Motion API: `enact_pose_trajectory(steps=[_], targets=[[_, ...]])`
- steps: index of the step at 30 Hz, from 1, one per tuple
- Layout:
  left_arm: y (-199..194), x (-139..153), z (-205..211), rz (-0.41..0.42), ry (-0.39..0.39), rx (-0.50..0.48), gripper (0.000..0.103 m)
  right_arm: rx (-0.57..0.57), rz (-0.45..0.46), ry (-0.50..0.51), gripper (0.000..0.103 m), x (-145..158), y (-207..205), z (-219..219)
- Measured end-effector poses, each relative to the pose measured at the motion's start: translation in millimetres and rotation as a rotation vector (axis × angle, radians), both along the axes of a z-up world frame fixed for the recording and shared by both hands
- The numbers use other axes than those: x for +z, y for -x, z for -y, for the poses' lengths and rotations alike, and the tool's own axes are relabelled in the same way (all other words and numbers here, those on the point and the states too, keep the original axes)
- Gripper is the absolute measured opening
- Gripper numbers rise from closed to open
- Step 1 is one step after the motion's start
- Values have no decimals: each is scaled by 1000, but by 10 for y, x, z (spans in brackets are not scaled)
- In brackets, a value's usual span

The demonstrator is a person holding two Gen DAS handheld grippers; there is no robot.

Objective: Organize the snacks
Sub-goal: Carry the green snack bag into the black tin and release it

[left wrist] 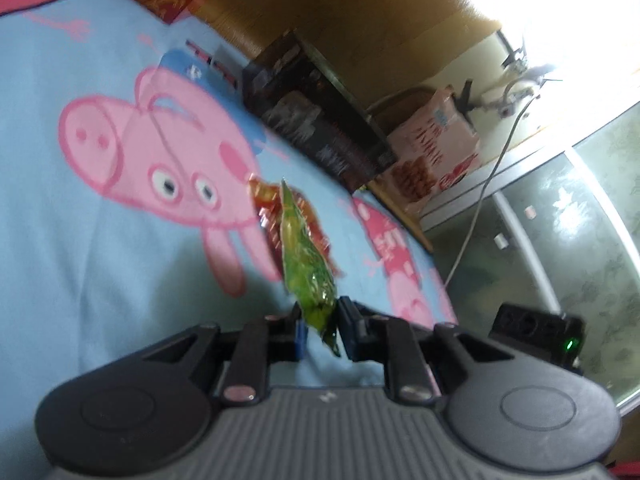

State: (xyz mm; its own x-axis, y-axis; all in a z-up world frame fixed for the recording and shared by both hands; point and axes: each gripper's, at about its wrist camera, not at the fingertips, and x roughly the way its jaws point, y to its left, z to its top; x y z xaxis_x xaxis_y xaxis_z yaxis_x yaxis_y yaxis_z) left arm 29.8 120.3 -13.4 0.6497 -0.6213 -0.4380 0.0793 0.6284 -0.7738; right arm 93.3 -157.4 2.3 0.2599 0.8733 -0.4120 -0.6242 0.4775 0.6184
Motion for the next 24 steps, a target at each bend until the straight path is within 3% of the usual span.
enact_pose_trajectory(steps=[3,8,10,12,15,19,24], targets=[[-2,114,-43,33,15,7,16,-1,-34,-73,40,17,-57,106],[-23,204,4,68,84,-45,17,-15,-223,-244,43,-140,-240,277],[-83,220,107,65,74,-77,17,4,-327,-345,43,-239,-323,323],[-138,219,181,63,57,-96,17,15,-372,-407,43,-246,-347,316],[-271,255,238,53,36,-117,16,-8,-339,-381,34,-180,-376,363],[-549,419,345,70,-31,-160,18,-59,-276,-370,31,-31,-455,461],[-1192,683,504,134,-130,-201,30,-150,-130,-334,28,297,-774,571]])
